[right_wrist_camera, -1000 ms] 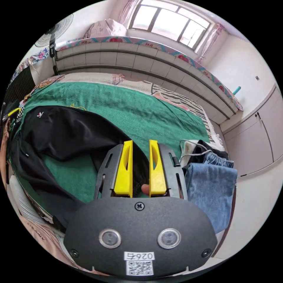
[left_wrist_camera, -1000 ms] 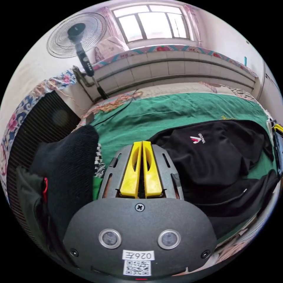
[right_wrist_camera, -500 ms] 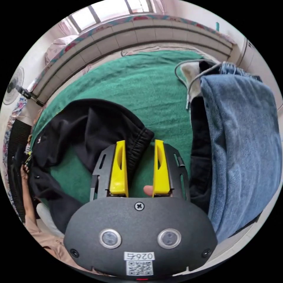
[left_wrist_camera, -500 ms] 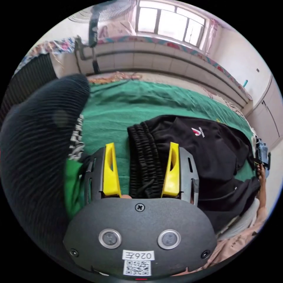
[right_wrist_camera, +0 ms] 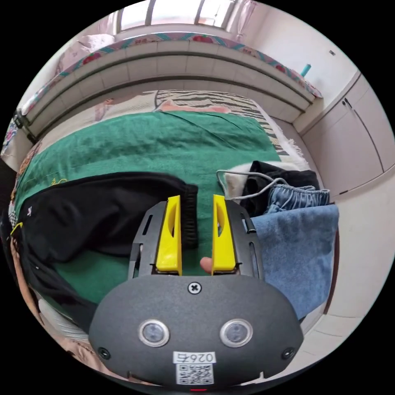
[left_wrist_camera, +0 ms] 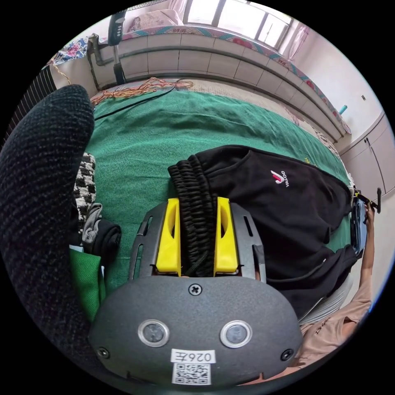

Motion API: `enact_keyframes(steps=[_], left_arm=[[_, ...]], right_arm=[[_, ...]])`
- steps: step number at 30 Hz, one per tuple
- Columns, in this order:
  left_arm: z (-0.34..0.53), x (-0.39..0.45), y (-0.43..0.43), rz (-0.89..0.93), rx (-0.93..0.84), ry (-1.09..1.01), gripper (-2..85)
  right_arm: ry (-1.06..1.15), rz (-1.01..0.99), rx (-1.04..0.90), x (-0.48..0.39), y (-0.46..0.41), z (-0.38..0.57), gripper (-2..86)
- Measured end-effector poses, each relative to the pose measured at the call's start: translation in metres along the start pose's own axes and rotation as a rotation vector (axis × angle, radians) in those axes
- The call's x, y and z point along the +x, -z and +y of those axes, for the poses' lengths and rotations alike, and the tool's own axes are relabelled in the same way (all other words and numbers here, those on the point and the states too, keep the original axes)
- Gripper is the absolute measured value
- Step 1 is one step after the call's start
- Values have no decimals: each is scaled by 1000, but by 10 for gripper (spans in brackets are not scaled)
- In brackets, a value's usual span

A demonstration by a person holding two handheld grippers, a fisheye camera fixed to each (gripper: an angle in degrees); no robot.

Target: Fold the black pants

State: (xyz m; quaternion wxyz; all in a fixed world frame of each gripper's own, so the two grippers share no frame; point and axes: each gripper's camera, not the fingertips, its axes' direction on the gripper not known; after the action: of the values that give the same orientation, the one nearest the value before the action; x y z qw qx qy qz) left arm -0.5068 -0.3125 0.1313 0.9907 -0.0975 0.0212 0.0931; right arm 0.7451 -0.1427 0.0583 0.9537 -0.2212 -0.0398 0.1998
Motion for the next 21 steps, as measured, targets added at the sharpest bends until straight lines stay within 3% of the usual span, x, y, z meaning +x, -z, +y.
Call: enact_keyframes(steps=[5, 8, 12, 17, 19, 21], left_arm=[[16, 35, 41, -54, 143, -38, 65], [37, 78, 61, -102, 261, -145, 41], [50, 142, 63, -210, 310, -285, 7], [26, 192, 29, -221, 101, -370, -8], [18, 205, 11, -238, -4, -374, -8], [22, 211, 9, -239, -2, -406, -8]], right_arm=[[66, 119, 170, -21, 30, 27, 62], [112, 66, 184, -35, 29, 77, 63], [7, -11, 153, -17, 6, 135, 104], [-153, -200, 40, 21, -32, 120, 109], [-124, -198, -74, 19, -53, 102, 74], [-58, -182, -51, 21, -38, 99, 6]])
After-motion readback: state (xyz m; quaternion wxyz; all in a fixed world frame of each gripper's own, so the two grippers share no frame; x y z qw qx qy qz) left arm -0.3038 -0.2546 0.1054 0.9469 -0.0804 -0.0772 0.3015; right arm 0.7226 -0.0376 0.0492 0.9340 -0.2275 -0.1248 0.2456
